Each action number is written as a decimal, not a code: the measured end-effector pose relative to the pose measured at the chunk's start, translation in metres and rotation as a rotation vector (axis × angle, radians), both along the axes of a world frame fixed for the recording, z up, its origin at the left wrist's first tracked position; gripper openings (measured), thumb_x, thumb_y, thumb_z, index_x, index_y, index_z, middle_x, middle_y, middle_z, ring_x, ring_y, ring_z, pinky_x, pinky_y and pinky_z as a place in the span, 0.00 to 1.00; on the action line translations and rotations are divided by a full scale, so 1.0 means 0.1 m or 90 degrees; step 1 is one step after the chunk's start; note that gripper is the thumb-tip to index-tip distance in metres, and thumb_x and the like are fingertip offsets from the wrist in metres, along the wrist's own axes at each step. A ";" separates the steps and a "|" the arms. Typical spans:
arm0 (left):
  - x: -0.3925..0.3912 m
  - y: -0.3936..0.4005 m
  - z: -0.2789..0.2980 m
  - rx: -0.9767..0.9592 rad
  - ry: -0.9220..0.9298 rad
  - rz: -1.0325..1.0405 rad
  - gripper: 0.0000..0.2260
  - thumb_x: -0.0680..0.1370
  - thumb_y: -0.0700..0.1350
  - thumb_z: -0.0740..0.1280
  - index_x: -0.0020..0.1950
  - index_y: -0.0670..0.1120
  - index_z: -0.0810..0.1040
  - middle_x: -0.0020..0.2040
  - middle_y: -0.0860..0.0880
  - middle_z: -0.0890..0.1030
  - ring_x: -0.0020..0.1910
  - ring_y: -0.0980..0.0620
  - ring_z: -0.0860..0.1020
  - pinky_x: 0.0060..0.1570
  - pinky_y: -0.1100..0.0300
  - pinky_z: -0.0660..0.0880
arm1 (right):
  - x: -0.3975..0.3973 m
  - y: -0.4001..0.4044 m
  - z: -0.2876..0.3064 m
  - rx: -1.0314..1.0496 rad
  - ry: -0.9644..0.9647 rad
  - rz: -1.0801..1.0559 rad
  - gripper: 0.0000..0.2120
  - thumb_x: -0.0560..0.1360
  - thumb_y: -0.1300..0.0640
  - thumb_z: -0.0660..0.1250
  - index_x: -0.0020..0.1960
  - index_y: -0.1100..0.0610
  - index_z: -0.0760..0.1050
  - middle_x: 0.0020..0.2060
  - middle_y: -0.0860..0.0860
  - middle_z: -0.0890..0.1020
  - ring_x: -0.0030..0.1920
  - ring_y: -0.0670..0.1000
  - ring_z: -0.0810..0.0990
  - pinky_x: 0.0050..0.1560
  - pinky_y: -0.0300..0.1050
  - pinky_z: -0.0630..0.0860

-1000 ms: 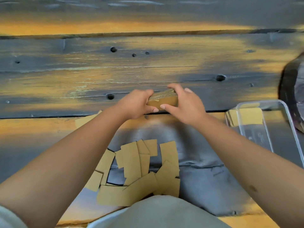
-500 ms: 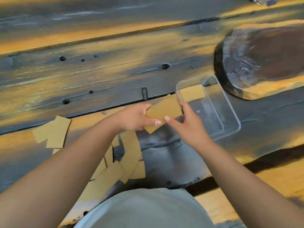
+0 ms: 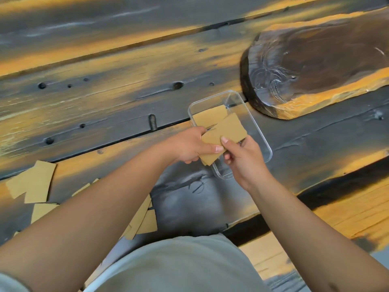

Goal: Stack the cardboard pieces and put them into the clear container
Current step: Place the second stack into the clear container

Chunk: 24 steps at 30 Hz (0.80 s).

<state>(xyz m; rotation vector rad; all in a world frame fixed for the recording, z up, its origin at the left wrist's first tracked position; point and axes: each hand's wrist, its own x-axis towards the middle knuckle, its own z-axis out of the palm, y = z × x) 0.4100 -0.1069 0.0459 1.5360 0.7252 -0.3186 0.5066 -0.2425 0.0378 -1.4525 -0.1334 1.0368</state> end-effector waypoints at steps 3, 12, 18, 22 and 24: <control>0.10 -0.07 -0.07 0.003 -0.018 0.199 0.17 0.76 0.52 0.69 0.59 0.48 0.67 0.44 0.47 0.78 0.28 0.52 0.74 0.24 0.63 0.67 | 0.19 0.13 -0.04 -0.007 0.016 -0.100 0.06 0.76 0.62 0.68 0.52 0.57 0.73 0.38 0.50 0.78 0.28 0.43 0.70 0.27 0.34 0.67; -0.29 -0.53 -0.50 0.651 -0.124 -0.277 0.20 0.76 0.52 0.65 0.66 0.51 0.69 0.70 0.46 0.65 0.67 0.42 0.65 0.60 0.49 0.66 | 0.58 0.83 -0.54 -0.159 0.091 -0.247 0.08 0.74 0.59 0.71 0.47 0.56 0.71 0.32 0.50 0.77 0.25 0.44 0.70 0.24 0.35 0.67; -0.36 -0.59 -0.70 0.714 -0.072 -0.440 0.25 0.76 0.55 0.64 0.71 0.56 0.62 0.77 0.43 0.54 0.76 0.37 0.47 0.70 0.42 0.56 | 0.63 1.04 -0.79 -0.223 0.093 -0.232 0.08 0.73 0.57 0.72 0.45 0.56 0.72 0.32 0.51 0.77 0.25 0.45 0.71 0.26 0.36 0.70; -0.36 -0.57 -0.73 0.718 -0.074 -0.442 0.26 0.74 0.54 0.67 0.71 0.56 0.62 0.77 0.43 0.55 0.76 0.38 0.47 0.70 0.41 0.57 | 0.59 1.11 -0.90 -0.228 0.101 -0.225 0.08 0.73 0.57 0.72 0.47 0.56 0.74 0.36 0.51 0.79 0.28 0.45 0.74 0.29 0.36 0.74; -0.37 -0.57 -0.74 0.711 -0.078 -0.440 0.27 0.74 0.53 0.68 0.71 0.56 0.62 0.77 0.43 0.55 0.76 0.38 0.47 0.69 0.41 0.58 | 0.55 1.16 -0.94 -0.235 0.077 -0.220 0.12 0.72 0.56 0.73 0.52 0.58 0.75 0.40 0.52 0.81 0.33 0.48 0.77 0.36 0.40 0.76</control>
